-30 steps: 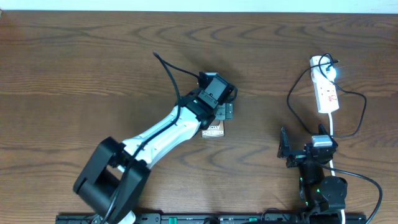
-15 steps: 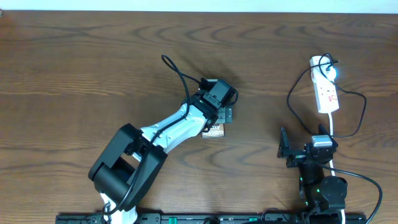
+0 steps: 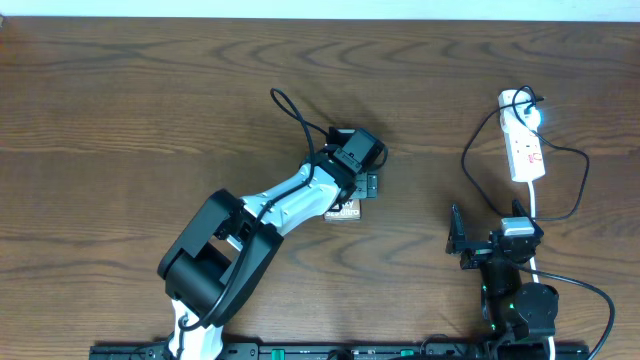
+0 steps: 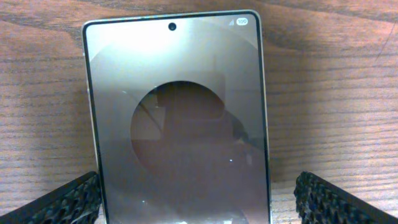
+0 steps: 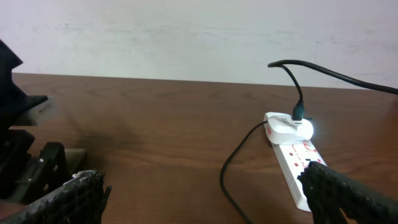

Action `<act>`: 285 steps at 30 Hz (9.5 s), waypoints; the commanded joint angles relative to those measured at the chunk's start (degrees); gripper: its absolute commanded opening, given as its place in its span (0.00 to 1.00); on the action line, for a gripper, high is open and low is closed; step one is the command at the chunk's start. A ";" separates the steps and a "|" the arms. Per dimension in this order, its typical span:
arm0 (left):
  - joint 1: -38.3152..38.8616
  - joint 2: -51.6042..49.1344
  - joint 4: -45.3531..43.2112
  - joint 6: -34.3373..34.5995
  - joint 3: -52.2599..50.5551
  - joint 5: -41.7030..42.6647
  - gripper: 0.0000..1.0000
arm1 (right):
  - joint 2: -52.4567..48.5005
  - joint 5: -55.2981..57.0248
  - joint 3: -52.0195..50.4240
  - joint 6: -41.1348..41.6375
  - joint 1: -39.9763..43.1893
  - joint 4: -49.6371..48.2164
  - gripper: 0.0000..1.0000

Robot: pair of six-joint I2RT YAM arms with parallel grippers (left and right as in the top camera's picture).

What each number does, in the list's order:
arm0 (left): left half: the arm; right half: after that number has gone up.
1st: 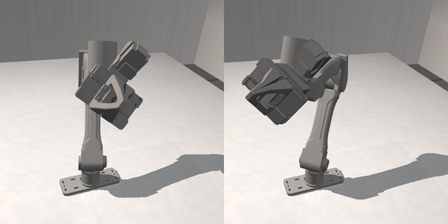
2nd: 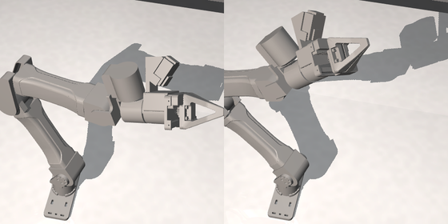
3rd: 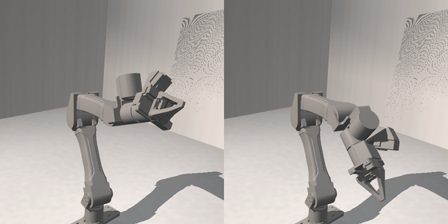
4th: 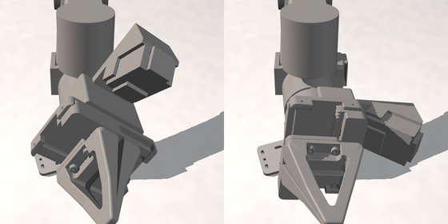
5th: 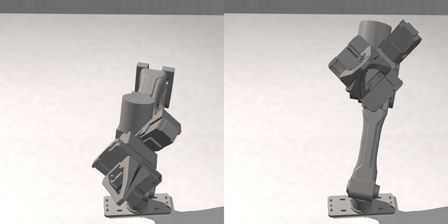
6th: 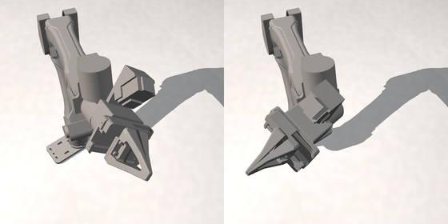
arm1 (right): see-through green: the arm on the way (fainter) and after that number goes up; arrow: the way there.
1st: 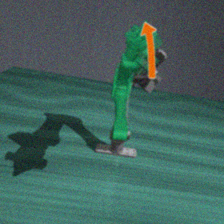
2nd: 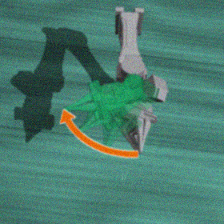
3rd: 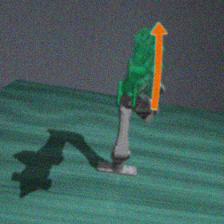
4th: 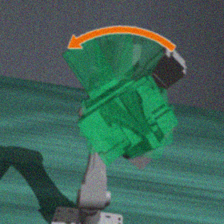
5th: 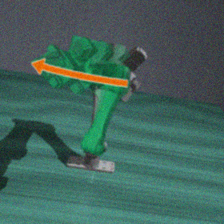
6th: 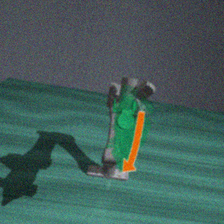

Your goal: Plug charger to phone and switch on socket

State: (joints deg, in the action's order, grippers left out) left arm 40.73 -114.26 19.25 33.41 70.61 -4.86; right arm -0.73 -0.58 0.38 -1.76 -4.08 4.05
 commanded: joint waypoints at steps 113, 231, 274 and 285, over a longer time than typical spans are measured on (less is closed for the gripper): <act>-3.61 -12.87 10.95 2.19 -1.18 10.21 0.98 | 0.11 0.24 -0.07 -0.50 0.24 0.24 0.99; -10.36 -0.90 19.54 2.21 1.60 16.15 0.52 | 0.11 0.24 -0.07 -0.48 0.24 0.24 0.99; -12.26 11.17 13.92 2.27 -5.42 11.65 0.52 | 0.11 0.24 -0.07 -0.48 0.24 0.24 0.99; -10.78 7.10 10.36 2.23 -7.67 9.77 0.52 | 0.11 0.24 -0.07 -0.48 0.24 0.24 0.99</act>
State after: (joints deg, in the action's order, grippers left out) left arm 28.95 -104.16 29.67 35.57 63.20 7.09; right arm -0.73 -0.58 0.38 -1.76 -4.08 4.03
